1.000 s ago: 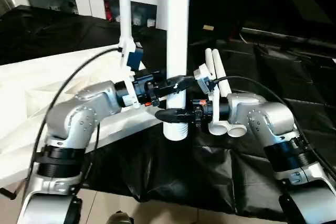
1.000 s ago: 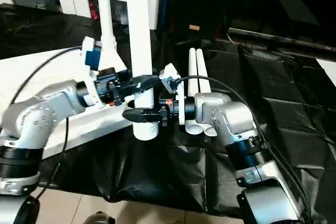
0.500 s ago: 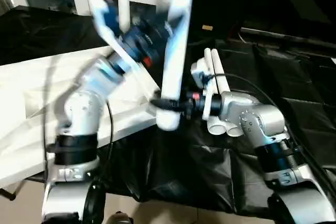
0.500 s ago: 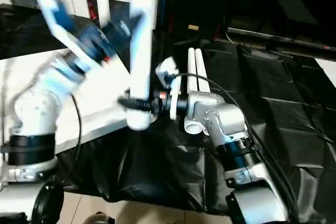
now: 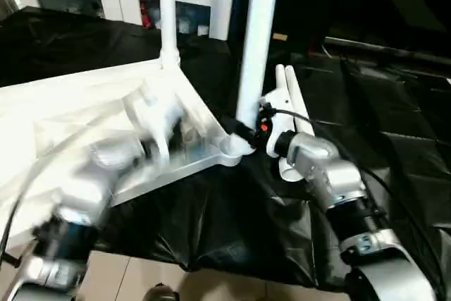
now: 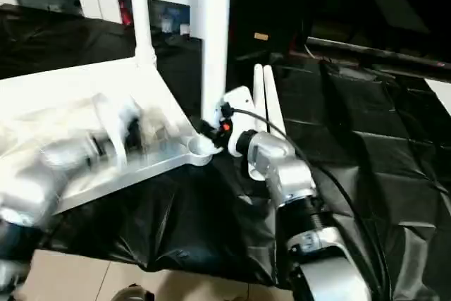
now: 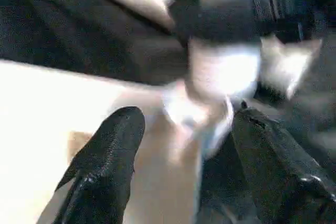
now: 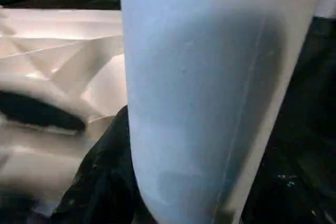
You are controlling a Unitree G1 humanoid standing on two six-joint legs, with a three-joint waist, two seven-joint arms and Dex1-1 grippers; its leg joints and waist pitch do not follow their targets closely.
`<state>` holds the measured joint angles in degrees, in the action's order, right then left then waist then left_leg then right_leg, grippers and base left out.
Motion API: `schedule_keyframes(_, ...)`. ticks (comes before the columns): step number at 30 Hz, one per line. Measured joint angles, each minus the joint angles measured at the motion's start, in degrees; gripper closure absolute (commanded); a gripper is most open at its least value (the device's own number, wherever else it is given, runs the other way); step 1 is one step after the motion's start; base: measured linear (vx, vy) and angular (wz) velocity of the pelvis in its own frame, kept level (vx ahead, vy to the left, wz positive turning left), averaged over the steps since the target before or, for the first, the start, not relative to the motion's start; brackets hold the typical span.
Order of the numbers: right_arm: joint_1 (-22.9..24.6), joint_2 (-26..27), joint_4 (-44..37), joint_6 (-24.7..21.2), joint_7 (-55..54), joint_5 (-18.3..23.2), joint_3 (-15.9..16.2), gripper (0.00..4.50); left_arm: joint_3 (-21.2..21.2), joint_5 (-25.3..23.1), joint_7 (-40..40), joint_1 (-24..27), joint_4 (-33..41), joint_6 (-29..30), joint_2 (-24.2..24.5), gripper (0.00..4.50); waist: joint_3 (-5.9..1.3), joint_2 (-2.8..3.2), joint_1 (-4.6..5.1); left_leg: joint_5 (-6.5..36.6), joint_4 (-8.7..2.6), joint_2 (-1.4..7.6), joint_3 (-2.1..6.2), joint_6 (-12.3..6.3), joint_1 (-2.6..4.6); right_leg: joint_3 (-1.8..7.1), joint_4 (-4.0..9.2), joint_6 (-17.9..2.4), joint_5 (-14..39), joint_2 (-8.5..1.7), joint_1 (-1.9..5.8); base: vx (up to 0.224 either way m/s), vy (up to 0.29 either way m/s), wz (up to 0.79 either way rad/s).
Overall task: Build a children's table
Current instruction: Insert table leg to table base
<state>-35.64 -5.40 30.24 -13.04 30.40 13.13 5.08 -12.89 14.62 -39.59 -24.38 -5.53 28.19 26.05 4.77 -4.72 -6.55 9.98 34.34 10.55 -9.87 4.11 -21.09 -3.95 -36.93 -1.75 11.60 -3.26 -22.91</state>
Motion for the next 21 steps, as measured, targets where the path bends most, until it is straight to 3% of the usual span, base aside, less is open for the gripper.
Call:
schedule_keyframes(6,0.00,0.28,1.10,2.61,-0.35,-0.62,-0.09,2.57,-1.63,-3.57,0.55,-0.39,-5.26,-0.93,-0.29,1.39,0.00,0.02,0.23,-0.07,-0.01,0.06,0.00,0.12,0.11,-0.01,-0.11,-0.09,-0.06,0.02,0.01,0.000,0.000,0.00)
schedule_keyframes(8,0.00,0.62,2.35,3.54,-0.58,-1.11,-0.09,2.57,-1.71,-4.47,0.76,-1.11,-6.34,-1.02,-0.05,1.74,0.00,0.07,0.23,-0.08,-0.01,0.06,0.00,0.13,0.12,-0.01,-0.11,-0.13,-0.10,0.02,0.02,0.000,0.000,0.00)
schedule_keyframes(11,-0.05,1.12,3.76,4.54,-0.59,-1.58,-0.09,2.57,-1.86,-4.66,0.47,-1.25,-6.54,-1.00,0.11,1.77,-0.01,0.11,0.22,-0.08,-0.01,0.06,0.00,0.13,0.12,-0.02,-0.11,-0.14,-0.12,0.02,0.02,0.000,0.000,0.00)
schedule_keyframes(13,-0.05,1.18,3.97,4.75,-0.55,-1.66,-0.09,2.57,-1.87,-4.74,0.17,-1.25,-6.52,-0.89,0.29,2.17,0.00,0.14,0.23,-0.08,-0.01,0.06,0.00,0.14,0.12,-0.02,-0.12,-0.15,-0.13,0.02,0.01,0.000,0.000,0.00)
schedule_keyframes(16,-0.24,1.19,4.37,5.08,-0.37,-1.69,-0.10,2.57,-1.82,-4.75,-1.01,-1.24,-6.39,-0.54,0.69,2.19,0.00,0.15,0.27,-0.08,-0.01,0.07,0.00,0.14,0.13,-0.02,-0.12,-0.16,-0.14,0.02,0.01,0.000,0.000,0.00)
schedule_keyframes(18,-0.50,1.20,4.73,5.38,-0.12,-1.73,-0.10,2.57,-1.86,-4.75,-2.60,-0.99,-5.58,0.12,2.05,2.59,0.00,0.15,0.35,-0.08,-0.01,0.07,0.00,0.14,0.13,-0.02,-0.12,-0.16,-0.14,0.02,0.01,0.000,0.000,0.00)
schedule_keyframes(21,-0.71,1.20,5.36,6.28,0.21,-1.81,-0.10,2.57,-2.16,-4.77,-4.39,-0.82,-4.57,1.21,3.36,2.62,0.01,0.16,0.28,-0.08,-0.01,0.07,0.00,0.14,0.11,-0.02,-0.11,-0.16,-0.14,0.02,0.01,0.000,0.000,0.00)
